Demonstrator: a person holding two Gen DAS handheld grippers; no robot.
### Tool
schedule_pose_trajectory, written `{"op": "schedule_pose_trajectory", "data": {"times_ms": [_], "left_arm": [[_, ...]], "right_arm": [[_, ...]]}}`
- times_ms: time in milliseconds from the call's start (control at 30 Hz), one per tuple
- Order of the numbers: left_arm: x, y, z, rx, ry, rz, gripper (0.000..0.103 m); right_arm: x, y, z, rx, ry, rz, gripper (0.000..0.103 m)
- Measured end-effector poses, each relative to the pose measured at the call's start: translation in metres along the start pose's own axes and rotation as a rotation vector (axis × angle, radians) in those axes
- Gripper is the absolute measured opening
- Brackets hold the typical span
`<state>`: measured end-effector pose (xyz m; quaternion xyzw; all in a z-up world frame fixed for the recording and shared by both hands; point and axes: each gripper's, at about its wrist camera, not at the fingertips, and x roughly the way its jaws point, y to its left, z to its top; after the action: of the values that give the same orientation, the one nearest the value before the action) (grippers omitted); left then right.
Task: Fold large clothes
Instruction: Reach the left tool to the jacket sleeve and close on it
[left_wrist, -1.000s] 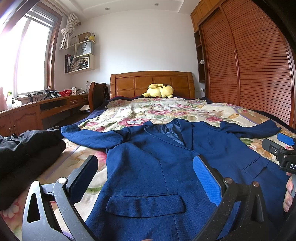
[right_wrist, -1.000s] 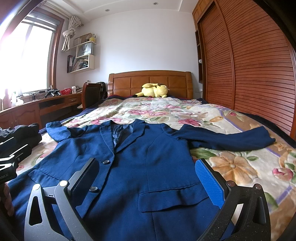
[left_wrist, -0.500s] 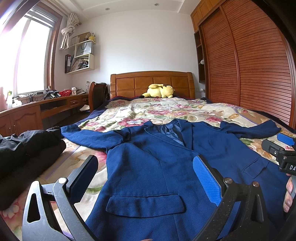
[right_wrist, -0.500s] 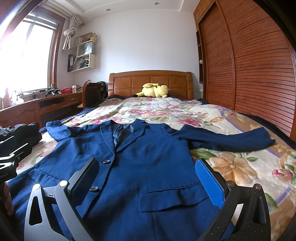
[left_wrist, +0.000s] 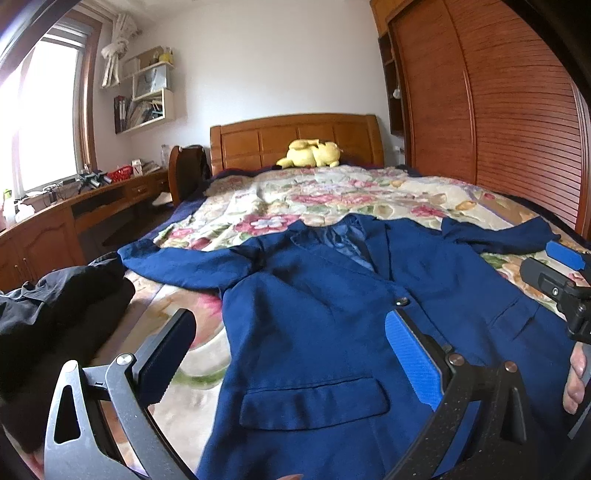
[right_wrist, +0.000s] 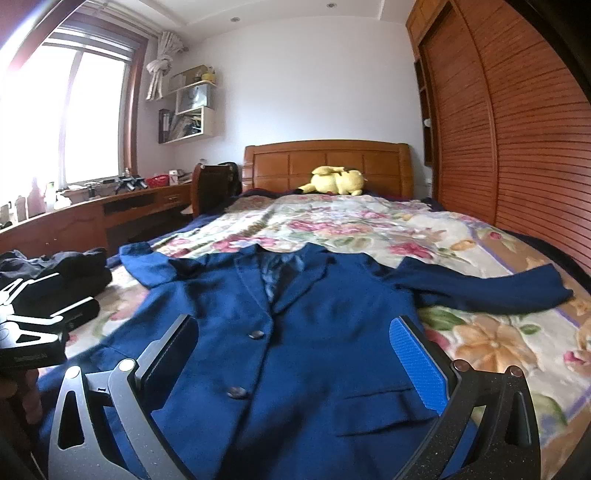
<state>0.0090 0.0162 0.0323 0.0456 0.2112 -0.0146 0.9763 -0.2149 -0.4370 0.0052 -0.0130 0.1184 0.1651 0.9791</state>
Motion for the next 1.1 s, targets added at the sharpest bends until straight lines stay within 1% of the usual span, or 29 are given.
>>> {"op": "schedule_pose_trajectory", "data": {"times_ms": [200,267,400,467,700,833,933,1033,1100], "left_arm": [[0.007,0.018,0.007,-0.003,0.033,0.000,0.103],[0.012,0.026,0.010,0.011,0.048,0.000,0.103],[0.030,0.047,0.016,0.047,0.098,0.029,0.103],[0.037,0.058,0.017,0.046,0.111,0.031,0.103],[0.073,0.103,0.027,-0.021,0.189,0.003,0.103],[0.093,0.119,0.030,-0.033,0.215,0.002,0.103],[0.111,0.128,0.032,-0.036,0.237,-0.011,0.103],[0.134,0.136,0.035,-0.041,0.266,-0.010,0.098],[0.150,0.143,0.038,-0.062,0.289,-0.008,0.094]], "right_arm": [[0.016,0.010,0.009,-0.021,0.039,0.030,0.103],[0.022,0.012,0.014,-0.024,0.056,0.039,0.103],[0.032,0.019,0.023,-0.051,0.078,0.048,0.103],[0.039,0.025,0.027,-0.065,0.096,0.058,0.103],[0.074,0.037,0.049,-0.092,0.136,0.093,0.103],[0.095,0.038,0.060,-0.105,0.161,0.123,0.103],[0.111,0.044,0.066,-0.155,0.176,0.135,0.103],[0.130,0.049,0.072,-0.197,0.207,0.155,0.103],[0.142,0.050,0.078,-0.215,0.229,0.171,0.103]]}}
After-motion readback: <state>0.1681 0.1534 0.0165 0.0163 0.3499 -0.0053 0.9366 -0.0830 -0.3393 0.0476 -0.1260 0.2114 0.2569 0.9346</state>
